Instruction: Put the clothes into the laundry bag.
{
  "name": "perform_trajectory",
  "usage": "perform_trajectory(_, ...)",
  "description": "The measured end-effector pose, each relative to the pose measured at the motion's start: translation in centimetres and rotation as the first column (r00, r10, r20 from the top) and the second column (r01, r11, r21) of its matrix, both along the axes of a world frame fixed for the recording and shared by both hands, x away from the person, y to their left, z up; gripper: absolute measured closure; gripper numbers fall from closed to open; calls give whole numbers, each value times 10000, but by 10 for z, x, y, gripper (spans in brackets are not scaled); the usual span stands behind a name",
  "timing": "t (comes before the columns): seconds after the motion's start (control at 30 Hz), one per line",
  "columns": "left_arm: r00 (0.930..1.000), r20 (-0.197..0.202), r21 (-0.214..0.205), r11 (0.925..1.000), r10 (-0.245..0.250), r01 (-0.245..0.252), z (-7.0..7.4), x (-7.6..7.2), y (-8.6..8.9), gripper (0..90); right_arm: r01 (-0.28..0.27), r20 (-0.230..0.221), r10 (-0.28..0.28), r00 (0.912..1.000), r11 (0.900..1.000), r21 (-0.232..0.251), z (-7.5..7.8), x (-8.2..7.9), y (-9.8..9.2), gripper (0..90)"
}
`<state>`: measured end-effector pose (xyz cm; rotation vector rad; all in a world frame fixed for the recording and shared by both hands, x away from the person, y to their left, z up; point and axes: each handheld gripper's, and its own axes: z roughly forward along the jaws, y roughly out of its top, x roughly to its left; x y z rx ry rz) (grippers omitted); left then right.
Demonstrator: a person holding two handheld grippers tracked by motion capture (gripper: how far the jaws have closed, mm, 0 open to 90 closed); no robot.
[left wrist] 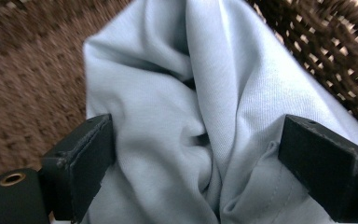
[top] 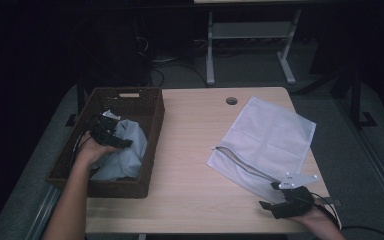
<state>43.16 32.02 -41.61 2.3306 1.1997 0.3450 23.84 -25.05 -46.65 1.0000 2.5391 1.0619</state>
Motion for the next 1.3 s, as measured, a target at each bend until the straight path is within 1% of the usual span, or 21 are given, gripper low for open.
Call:
perform_trajectory(0.1,9997,-262,-229,9997,23,-29,-7,1,2,99,-20,3,20,10000,10000,-11,0,0,0,203)
perform_trajectory(0.2,9984,-548,-313,9995,-101,84,-14,1,0,102,-55,-5,55,10000,10000,-27,0,0,1,203)
perform_trajectory(0.23,9984,-548,-313,9995,-101,84,-14,1,0,104,-75,2,75,10000,10000,-39,0,0,1,203)
perform_trajectory(0.27,9969,-717,-322,9990,-329,307,-17,1,-2,109,-92,1,92,10000,9999,-47,0,-1,1,203)
perform_trajectory(0.37,9938,-939,-395,9976,-599,564,-19,1,-4,155,-142,8,142,9999,9999,-55,0,-1,2,203)
perform_trajectory(0.47,9909,-1051,-520,9955,-839,788,-18,0,-5,273,-149,-4,149,9999,9999,-66,-1,0,2,203)
perform_trajectory(0.5,9893,-1126,-568,9946,-925,865,-18,0,-5,273,-149,-4,149,9999,9999,-66,-1,0,2,203)
perform_trajectory(0.57,9872,-1171,-640,9928,-1080,1010,-17,-1,-5,357,-134,-35,134,9999,9999,-75,-1,0,3,204)
perform_trajectory(0.6,9859,-1204,-617,9921,-1164,1096,-15,-2,-6,427,-135,-56,135,9999,9999,-87,-1,-1,3,204)
perform_trajectory(0.63,9859,-1204,-617,9921,-1164,1096,-15,-2,-6,464,-135,-56,135,9999,9999,-87,-1,-1,3,204)
perform_trajectory(0.67,9849,-1226,-609,9914,-1225,1158,-15,-2,-7,464,-148,-49,148,9999,9998,-100,-1,-1,3,204)
perform_trajectory(0.7,9842,-1277,-599,9914,-1230,1161,-13,-2,-8,508,-144,-65,143,9999,9999,-95,-1,-1,3,204)
perform_trajectory(0.73,9829,-1291,-561,9905,-1317,1253,-12,-3,-9,613,-140,-84,139,9999,9998,-112,-1,0,3,205)
perform_trajectory(0.77,9820,-1330,-481,9905,-1343,1289,-11,-3,-11,613,-140,-84,139,9999,9998,-112,-1,0,3,205)
perform_trajectory(0.83,9810,-1382,-308,9906,-1362,1332,-9,-3,-13,678,-142,-149,139,9998,9998,-163,-2,0,3,205)
perform_trajectory(0.97,9811,-1495,-244,9924,-1225,1202,-4,-3,-13,697,-119,-187,116,9998,9998,-172,-2,0,2,205)
perform_trajectory(1.03,9816,-1502,-332,9929,-1182,1144,-3,-3,-13,700,-99,-184,96,9998,9998,-158,-2,1,2,205)
perform_trajectory(1.13,9836,-1473,-581,9936,-1043,966,3,-5,-10,702,-71,-203,67,9998,9998,-165,-3,1,1,206)
perform_trajectory(1.17,9853,-1379,-754,9930,-1012,915,9,-6,-8,704,-65,-204,62,9998,9999,-149,-3,2,1,205)
perform_trajectory(1.2,9853,-1379,-754,9930,-1012,915,9,-6,-8,705,-65,-204,62,9998,9999,-149,-3,2,1,205)
perform_trajectory(1.3,9891,-1216,-1032,9921,-832,707,22,-10,-3,705,-101,-196,98,9998,9998,-162,-3,2,2,205)
